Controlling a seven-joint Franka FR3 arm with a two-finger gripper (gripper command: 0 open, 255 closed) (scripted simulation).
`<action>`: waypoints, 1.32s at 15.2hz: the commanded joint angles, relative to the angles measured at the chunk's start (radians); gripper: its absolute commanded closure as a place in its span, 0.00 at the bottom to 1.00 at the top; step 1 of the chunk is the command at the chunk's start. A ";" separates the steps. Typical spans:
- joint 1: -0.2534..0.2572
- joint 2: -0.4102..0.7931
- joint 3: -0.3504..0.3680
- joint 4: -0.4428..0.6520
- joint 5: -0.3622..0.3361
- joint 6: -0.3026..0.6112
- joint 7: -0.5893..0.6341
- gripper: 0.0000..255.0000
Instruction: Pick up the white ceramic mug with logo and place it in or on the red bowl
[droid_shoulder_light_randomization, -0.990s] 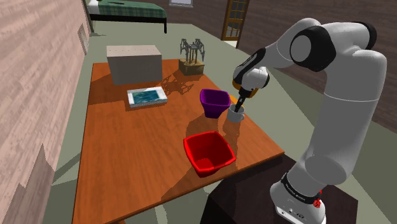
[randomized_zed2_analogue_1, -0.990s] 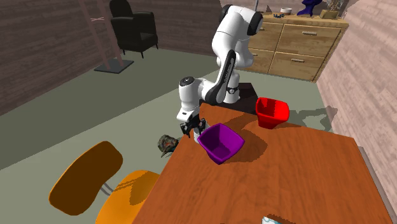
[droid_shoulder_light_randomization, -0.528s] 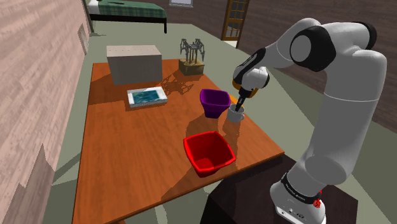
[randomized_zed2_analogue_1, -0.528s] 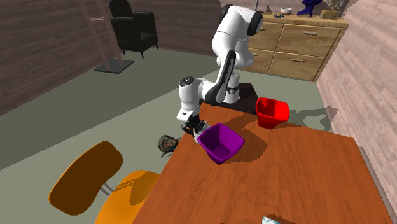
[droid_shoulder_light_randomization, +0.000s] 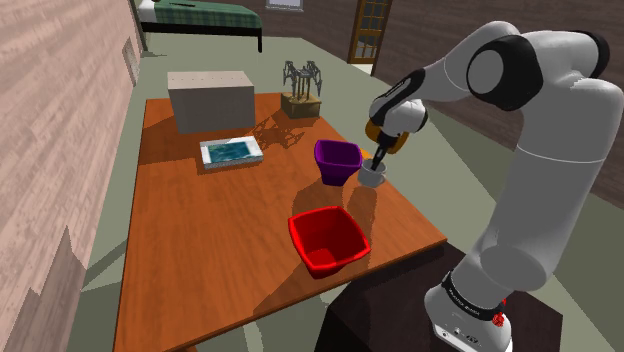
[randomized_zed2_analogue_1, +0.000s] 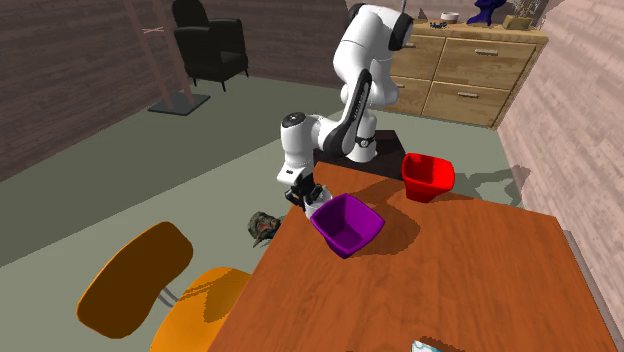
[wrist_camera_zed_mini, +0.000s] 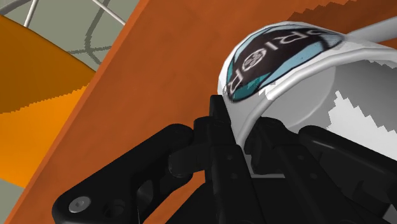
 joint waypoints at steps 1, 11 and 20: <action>0.006 -0.022 -0.011 0.005 -0.024 -0.022 0.017 1.00; 0.031 -0.127 -0.044 0.034 -0.131 -0.128 0.101 1.00; 0.041 -0.205 -0.054 0.081 -0.206 -0.233 0.161 1.00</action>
